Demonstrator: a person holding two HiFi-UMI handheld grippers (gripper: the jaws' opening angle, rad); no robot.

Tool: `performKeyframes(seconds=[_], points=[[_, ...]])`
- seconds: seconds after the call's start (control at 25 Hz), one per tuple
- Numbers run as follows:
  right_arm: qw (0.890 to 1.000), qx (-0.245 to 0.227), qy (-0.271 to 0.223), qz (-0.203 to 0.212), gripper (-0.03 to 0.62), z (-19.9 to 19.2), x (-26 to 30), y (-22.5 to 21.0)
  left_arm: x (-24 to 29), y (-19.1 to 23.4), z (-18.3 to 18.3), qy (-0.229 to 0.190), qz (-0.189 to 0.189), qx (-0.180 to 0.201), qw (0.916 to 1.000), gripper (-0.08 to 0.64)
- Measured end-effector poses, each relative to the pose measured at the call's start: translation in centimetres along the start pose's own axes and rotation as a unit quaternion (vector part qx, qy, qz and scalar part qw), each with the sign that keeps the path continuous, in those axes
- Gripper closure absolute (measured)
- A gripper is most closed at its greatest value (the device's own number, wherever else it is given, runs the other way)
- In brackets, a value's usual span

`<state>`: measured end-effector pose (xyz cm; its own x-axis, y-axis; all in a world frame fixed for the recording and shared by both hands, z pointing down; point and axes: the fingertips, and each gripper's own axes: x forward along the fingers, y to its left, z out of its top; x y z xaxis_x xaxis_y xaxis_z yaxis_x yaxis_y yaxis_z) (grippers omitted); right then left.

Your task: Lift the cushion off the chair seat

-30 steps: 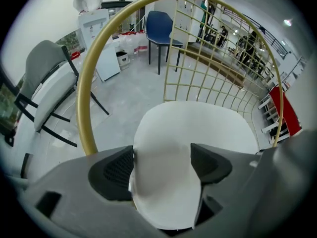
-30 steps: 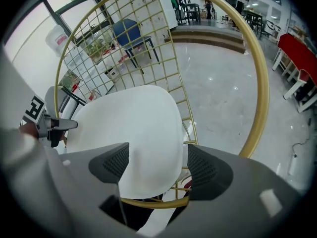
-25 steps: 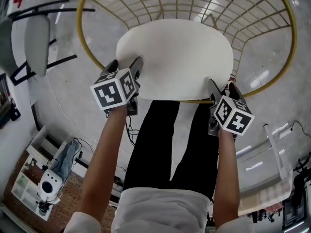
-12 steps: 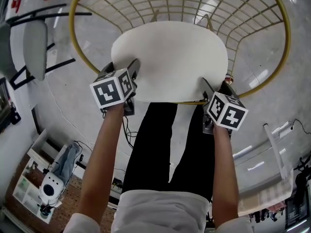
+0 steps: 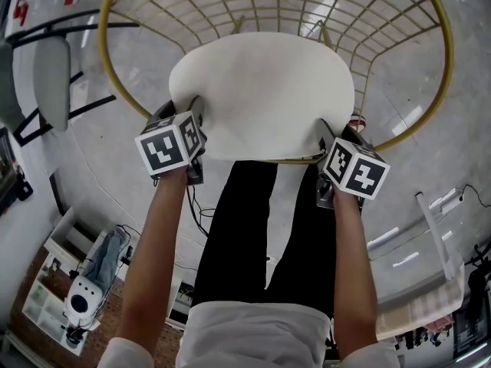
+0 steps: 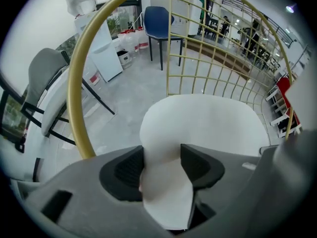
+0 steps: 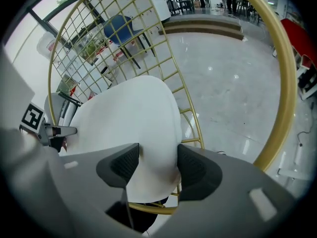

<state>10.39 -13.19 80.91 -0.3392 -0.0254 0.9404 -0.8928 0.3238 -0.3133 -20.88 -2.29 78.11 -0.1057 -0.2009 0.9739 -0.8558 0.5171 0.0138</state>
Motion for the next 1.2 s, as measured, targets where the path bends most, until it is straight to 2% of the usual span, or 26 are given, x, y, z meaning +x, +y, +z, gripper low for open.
performKeyframes(seconds=[0.16,0.28,0.44,0.76,1.0,1.2], points=[[1.000,-0.008,-0.002,0.003,0.362,0.1,-0.2,0.0,-0.5,0.5,0.3,-0.009,-0.013,-0.013,0.9998,0.394],[1.000,-0.013,-0.003,0.000,0.375,-0.1,-0.3,0.1,-0.8,0.7,0.2,-0.014,-0.025,-0.021,0.9994,0.430],[1.000,-0.023,-0.006,-0.010,0.400,0.0,-0.9,-0.3,-1.0,0.3,-0.4,-0.016,-0.034,-0.017,0.9992,0.443],[1.000,-0.022,-0.011,-0.004,0.433,-0.1,-1.8,-0.7,-1.6,-0.4,-0.8,-0.021,-0.044,-0.017,0.9987,0.457],[1.000,-0.021,-0.011,0.013,0.456,-1.0,-1.7,-0.5,-1.7,-0.2,-1.6,-0.029,-0.038,-0.006,0.9988,0.460],[0.999,-0.025,-0.013,0.023,0.465,-0.9,-2.9,-0.2,-2.9,-0.4,-1.5,-0.032,-0.040,-0.011,0.9986,0.460]])
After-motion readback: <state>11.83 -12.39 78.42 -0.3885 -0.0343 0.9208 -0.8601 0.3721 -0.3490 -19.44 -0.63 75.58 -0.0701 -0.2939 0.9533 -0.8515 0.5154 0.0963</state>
